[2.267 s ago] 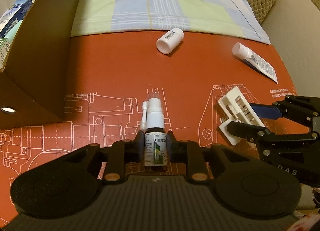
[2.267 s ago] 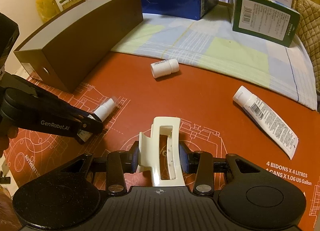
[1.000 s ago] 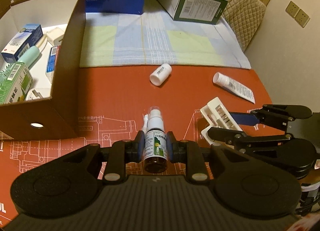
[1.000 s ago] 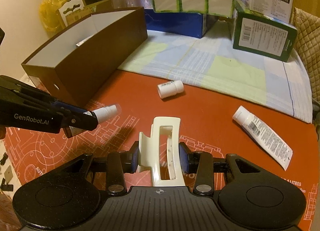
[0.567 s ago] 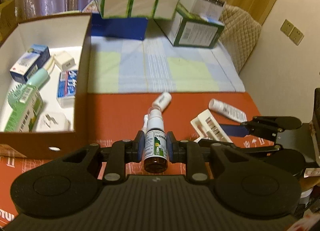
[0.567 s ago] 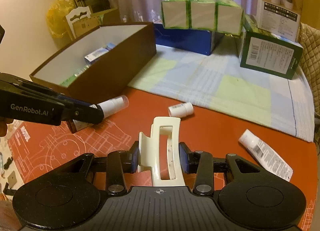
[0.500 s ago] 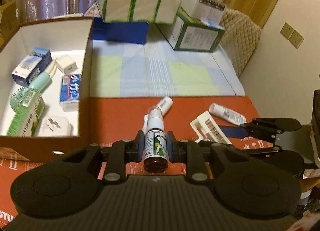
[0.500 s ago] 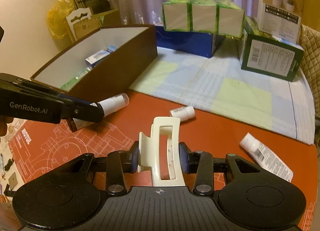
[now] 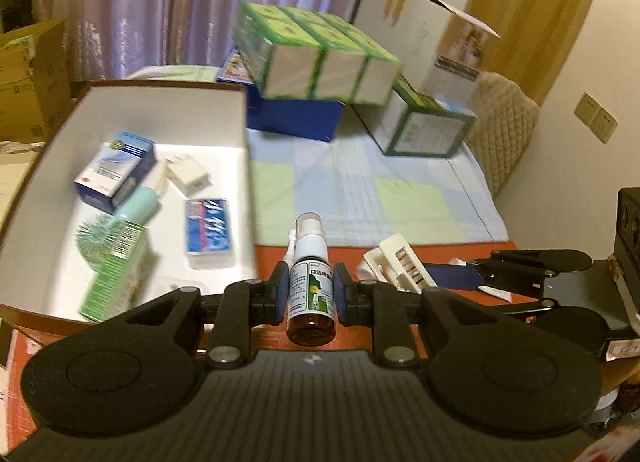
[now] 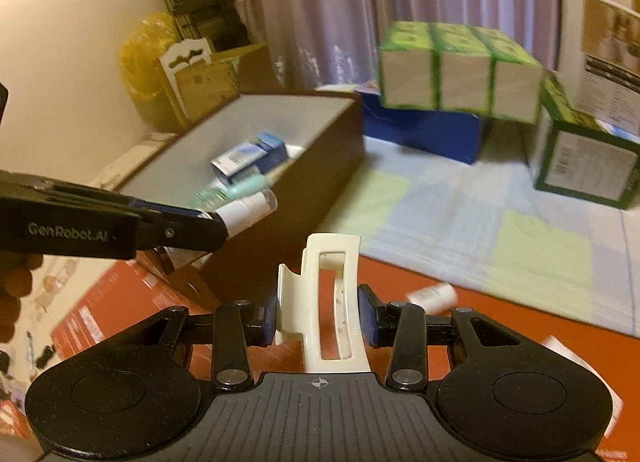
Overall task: Organize rigid objects
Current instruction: 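Carry the spray bottle and hair clip over the shoebox with both grippers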
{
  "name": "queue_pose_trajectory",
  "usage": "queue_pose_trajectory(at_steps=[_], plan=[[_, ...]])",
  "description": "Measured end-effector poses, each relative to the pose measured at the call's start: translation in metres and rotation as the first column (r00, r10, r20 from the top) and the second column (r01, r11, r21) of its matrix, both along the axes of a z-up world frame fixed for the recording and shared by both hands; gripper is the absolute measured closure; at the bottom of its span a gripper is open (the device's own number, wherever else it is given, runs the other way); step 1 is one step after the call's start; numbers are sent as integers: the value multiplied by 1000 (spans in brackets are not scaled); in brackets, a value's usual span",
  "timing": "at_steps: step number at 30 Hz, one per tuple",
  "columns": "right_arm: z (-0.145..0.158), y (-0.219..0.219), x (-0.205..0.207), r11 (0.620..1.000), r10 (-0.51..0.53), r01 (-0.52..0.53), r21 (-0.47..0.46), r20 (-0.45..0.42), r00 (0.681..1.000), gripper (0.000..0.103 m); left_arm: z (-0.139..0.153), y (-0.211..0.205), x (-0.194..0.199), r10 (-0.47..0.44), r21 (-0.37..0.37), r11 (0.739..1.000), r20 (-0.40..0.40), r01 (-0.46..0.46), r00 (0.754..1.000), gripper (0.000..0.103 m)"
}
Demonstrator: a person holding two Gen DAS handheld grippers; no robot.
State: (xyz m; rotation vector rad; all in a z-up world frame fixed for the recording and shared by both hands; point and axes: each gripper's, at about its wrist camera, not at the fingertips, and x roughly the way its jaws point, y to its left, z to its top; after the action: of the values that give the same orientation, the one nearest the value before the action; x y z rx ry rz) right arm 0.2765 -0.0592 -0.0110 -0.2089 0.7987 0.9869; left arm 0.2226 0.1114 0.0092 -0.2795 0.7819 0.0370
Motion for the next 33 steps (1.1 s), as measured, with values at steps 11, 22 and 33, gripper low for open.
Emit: queue_pose_trajectory(at_steps=[11, 22, 33], plan=[[15, 83, -4, 997, 66, -65, 48, -26, 997, 66, 10, 78, -12, 100, 37, 994, 20, -101, 995, 84], [-1, 147, -2, 998, 58, -58, 0, -60, 997, 66, -8, 137, -9, 147, 51, 988, -36, -145, 988, 84], [-25, 180, 4, 995, 43, -48, -88, -57, 997, 66, -46, 168, 6, 144, 66, 989, -140, -136, 980, 84]])
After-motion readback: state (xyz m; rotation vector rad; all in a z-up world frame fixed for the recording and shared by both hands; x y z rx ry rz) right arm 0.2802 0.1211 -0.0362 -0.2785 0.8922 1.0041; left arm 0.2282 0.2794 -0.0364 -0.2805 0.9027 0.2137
